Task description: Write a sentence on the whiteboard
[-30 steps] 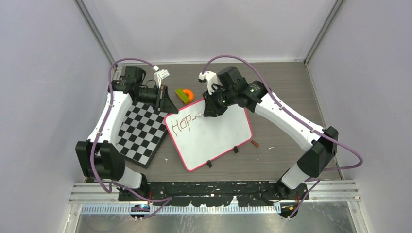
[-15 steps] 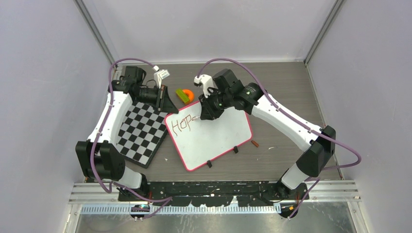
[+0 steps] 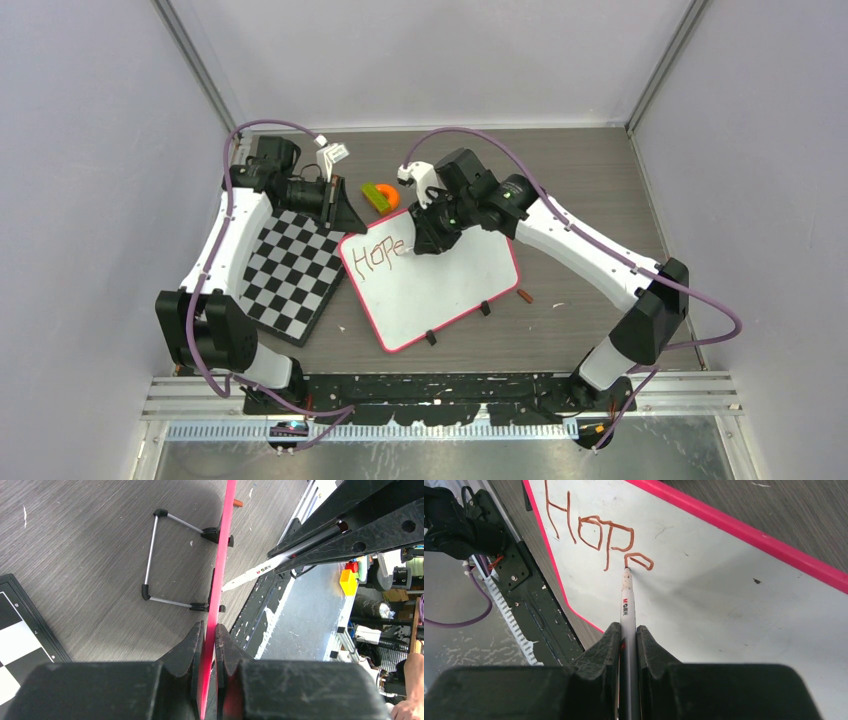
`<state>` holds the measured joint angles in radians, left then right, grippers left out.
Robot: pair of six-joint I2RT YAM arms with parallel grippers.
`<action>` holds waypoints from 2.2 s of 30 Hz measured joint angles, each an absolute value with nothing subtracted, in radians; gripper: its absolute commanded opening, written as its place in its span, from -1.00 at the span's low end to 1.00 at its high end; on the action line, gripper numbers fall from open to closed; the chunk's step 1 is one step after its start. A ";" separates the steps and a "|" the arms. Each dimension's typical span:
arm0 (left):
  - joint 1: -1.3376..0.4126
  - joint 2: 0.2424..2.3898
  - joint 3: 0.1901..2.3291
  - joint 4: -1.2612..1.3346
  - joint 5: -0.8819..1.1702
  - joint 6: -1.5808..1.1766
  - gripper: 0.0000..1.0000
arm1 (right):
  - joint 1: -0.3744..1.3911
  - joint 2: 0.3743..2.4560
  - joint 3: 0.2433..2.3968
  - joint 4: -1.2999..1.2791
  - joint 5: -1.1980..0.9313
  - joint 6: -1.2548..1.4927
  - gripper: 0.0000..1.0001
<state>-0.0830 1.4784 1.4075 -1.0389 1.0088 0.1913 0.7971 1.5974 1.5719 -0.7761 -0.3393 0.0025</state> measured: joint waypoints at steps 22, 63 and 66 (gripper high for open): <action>-0.083 1.478 1.407 -1.039 1.009 0.191 -1.00 | 0.781 1.591 1.576 -0.846 -0.310 -0.029 -0.99; -0.101 1.477 1.434 -1.100 0.986 0.274 -1.00 | 0.508 1.437 1.486 -0.781 -0.614 0.018 -1.00; -0.104 1.474 1.434 -1.100 0.984 0.274 -1.00 | 0.516 1.437 1.486 -0.769 -0.616 0.028 -1.00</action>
<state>-0.1036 1.4742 1.4338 -1.1004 0.9840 0.2741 0.5159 1.4368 1.4864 -0.7692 -0.6155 0.0277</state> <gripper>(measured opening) 0.099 0.199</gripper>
